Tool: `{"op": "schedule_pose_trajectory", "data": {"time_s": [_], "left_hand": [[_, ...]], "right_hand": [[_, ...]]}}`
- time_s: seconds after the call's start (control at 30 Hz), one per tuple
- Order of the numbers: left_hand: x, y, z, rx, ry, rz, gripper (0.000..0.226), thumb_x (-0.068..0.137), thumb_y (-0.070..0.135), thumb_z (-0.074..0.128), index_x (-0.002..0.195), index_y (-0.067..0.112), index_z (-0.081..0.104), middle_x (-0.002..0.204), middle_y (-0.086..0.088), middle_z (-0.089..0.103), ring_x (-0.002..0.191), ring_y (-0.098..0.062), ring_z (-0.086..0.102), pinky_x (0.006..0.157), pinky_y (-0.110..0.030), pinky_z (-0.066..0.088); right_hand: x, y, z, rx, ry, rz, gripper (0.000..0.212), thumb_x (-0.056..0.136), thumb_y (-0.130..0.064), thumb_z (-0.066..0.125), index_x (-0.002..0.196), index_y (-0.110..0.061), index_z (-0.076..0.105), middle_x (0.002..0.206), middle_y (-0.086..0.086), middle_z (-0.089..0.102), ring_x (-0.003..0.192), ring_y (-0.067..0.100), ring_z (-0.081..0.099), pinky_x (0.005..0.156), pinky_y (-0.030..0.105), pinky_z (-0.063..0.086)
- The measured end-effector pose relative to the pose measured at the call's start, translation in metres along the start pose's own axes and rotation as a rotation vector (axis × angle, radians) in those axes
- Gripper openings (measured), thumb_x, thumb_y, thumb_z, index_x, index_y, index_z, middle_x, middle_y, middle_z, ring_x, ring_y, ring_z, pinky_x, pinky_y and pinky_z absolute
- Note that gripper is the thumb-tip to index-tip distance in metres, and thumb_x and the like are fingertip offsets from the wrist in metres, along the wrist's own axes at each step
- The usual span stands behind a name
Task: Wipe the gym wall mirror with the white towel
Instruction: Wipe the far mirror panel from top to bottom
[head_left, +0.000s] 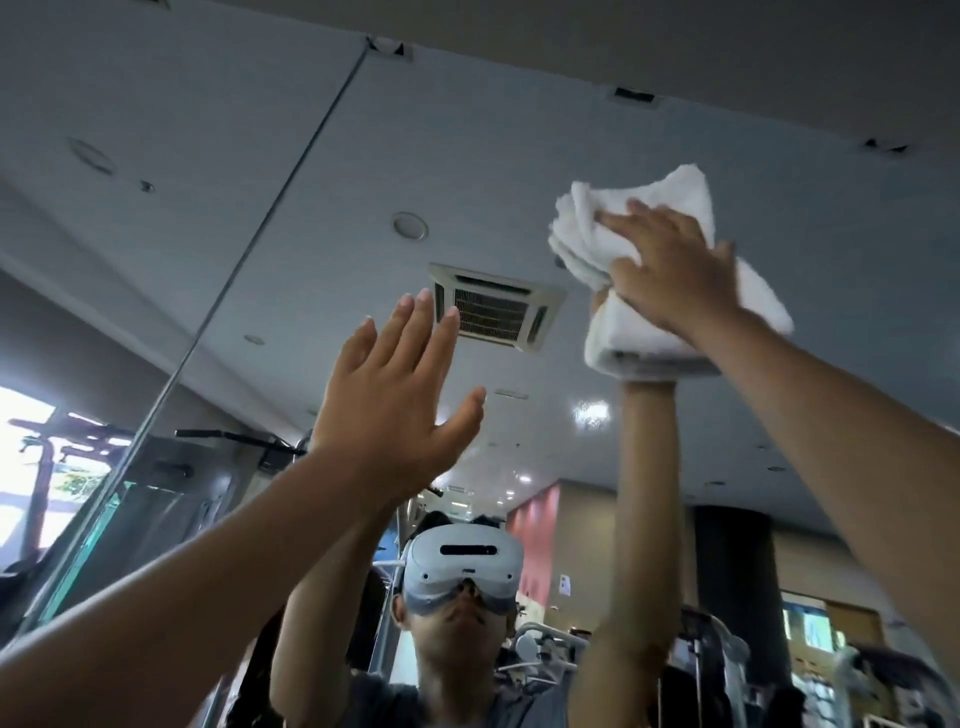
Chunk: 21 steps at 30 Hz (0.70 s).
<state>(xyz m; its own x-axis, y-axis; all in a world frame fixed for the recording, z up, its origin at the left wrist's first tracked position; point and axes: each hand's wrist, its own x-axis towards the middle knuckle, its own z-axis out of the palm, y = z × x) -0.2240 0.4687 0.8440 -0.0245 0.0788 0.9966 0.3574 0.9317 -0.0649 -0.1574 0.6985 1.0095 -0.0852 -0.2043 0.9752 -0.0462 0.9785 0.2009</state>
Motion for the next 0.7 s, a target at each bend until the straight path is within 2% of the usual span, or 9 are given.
{"op": "schedule_pose_trajectory", "data": {"time_s": [0.07,0.1,0.23,0.3,0.37,0.43,0.57,0.63,0.7], "left_hand": [[-0.01,-0.012,-0.002,-0.01,0.001,0.055,0.081,0.091,0.064,0.004,0.159,0.022,-0.001,0.167,0.0,-0.006,0.154,-0.014,-0.01,0.124,-0.036,-0.004],[-0.015,-0.016,-0.003,-0.017,0.007,0.07,0.079,0.092,0.063,0.007,0.16,0.022,0.002,0.167,0.0,-0.003,0.154,-0.013,-0.008,0.124,-0.035,-0.003],[-0.04,-0.021,-0.003,-0.044,0.018,0.034,0.075,0.096,0.057,0.012,0.16,0.019,0.013,0.167,0.001,0.004,0.154,-0.012,-0.003,0.125,-0.033,-0.003],[-0.051,-0.022,-0.004,-0.037,0.017,0.024,0.073,0.097,0.055,0.014,0.16,0.018,0.015,0.167,0.001,0.007,0.155,-0.013,-0.002,0.125,-0.033,-0.004],[-0.063,-0.024,-0.004,-0.03,0.009,0.018,0.071,0.099,0.054,0.016,0.16,0.017,0.016,0.167,-0.001,0.007,0.155,-0.014,-0.001,0.124,-0.033,-0.005],[-0.073,-0.027,-0.004,-0.024,0.001,0.023,0.071,0.1,0.054,0.017,0.16,0.017,0.016,0.167,-0.002,0.008,0.155,-0.015,0.0,0.125,-0.034,-0.004],[-0.095,-0.032,-0.004,-0.001,-0.015,0.03,0.068,0.101,0.051,0.021,0.16,0.017,0.018,0.167,-0.003,0.009,0.155,-0.016,0.0,0.125,-0.036,-0.002],[-0.101,-0.034,-0.004,0.01,-0.017,0.021,0.067,0.101,0.051,0.022,0.16,0.018,0.018,0.167,-0.003,0.01,0.155,-0.015,0.0,0.125,-0.036,-0.002],[-0.103,-0.034,-0.004,0.012,-0.016,0.014,0.067,0.101,0.051,0.022,0.16,0.019,0.019,0.167,-0.002,0.011,0.155,-0.015,0.001,0.125,-0.037,-0.001]], "right_hand": [[0.015,-0.036,0.011,-0.029,0.027,0.113,0.057,0.095,-0.031,0.039,0.15,-0.043,0.033,0.164,-0.007,0.021,0.149,0.021,0.017,0.113,0.064,0.011],[0.016,-0.055,0.015,-0.037,0.016,0.081,0.057,0.096,-0.032,0.039,0.151,-0.043,0.03,0.165,-0.006,0.02,0.149,0.021,0.016,0.113,0.063,0.012],[-0.036,-0.103,0.032,-0.1,-0.09,-0.351,0.059,0.095,-0.045,0.031,0.153,-0.051,0.021,0.166,-0.014,0.012,0.153,0.015,0.009,0.114,0.056,0.012],[-0.069,-0.089,0.028,-0.073,-0.164,-0.541,0.065,0.087,-0.052,0.02,0.152,-0.052,0.022,0.166,-0.016,0.014,0.153,0.011,0.009,0.114,0.053,0.012],[-0.078,-0.057,0.022,-0.061,-0.161,-0.618,0.068,0.083,-0.049,0.023,0.15,-0.052,0.028,0.164,-0.015,0.022,0.151,0.012,0.018,0.112,0.056,0.018],[-0.058,-0.026,0.014,-0.035,-0.086,-0.467,0.067,0.082,-0.045,0.026,0.148,-0.051,0.033,0.162,-0.012,0.028,0.149,0.016,0.025,0.109,0.059,0.027],[-0.05,-0.043,0.021,-0.026,0.053,-0.066,0.065,0.084,-0.035,0.032,0.148,-0.044,0.038,0.163,-0.009,0.027,0.15,0.018,0.021,0.111,0.058,0.019],[-0.068,-0.074,0.027,-0.01,0.024,-0.05,0.067,0.084,-0.037,0.03,0.151,-0.043,0.034,0.165,-0.008,0.024,0.151,0.019,0.018,0.111,0.058,0.017],[-0.096,-0.091,0.032,-0.044,-0.071,-0.252,0.068,0.085,-0.043,0.025,0.153,-0.045,0.029,0.166,-0.01,0.019,0.153,0.017,0.015,0.112,0.056,0.017]]}}
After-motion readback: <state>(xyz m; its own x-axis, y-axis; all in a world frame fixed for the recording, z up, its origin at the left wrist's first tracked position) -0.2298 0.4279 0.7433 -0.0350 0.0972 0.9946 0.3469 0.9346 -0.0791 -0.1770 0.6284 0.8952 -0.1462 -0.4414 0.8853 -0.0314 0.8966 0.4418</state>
